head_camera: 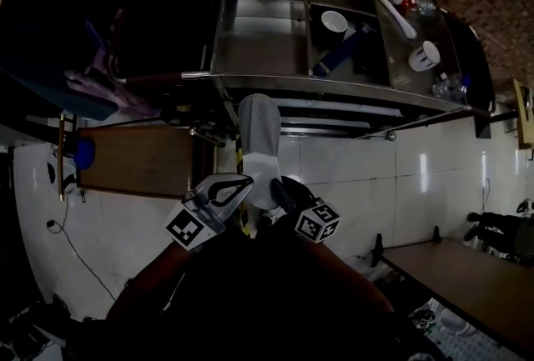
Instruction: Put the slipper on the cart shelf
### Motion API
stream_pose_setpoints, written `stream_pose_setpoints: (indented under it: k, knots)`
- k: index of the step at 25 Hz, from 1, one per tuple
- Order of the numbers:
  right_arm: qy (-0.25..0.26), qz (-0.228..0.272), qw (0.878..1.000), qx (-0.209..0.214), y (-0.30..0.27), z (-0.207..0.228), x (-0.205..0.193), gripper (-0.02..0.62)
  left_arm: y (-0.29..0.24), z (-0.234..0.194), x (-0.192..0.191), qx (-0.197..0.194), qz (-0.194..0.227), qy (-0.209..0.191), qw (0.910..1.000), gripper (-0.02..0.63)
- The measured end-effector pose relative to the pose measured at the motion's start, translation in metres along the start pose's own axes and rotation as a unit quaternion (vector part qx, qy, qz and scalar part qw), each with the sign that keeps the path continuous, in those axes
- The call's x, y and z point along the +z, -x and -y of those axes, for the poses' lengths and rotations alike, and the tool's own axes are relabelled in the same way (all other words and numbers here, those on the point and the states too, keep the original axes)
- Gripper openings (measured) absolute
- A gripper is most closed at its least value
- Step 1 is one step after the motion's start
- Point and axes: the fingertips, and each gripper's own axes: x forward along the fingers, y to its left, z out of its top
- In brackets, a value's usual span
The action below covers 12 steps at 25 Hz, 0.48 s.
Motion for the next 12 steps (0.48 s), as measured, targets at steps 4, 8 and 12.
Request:
stream_pose_setpoints:
  k: [4,8,12]
  knots:
    - [-0.057,-0.008,0.998,-0.014,-0.023,0.017,-0.007,0.057,-0.005,-0.013,-0.005,-0.016,0.003,0.003,0.9999,0.006]
    - [-0.105,-0.010,0.994,-0.028,-0.048,0.036,-0.012,0.057,-0.006,-0.026,-0.013,-0.023,-0.003,0.010,0.9997,0.006]
    - [-0.095,-0.028,0.994,-0.054,-0.068,0.058,-0.015,0.058,-0.008,-0.036,-0.022,-0.027,-0.007,0.014,0.9995,0.006]
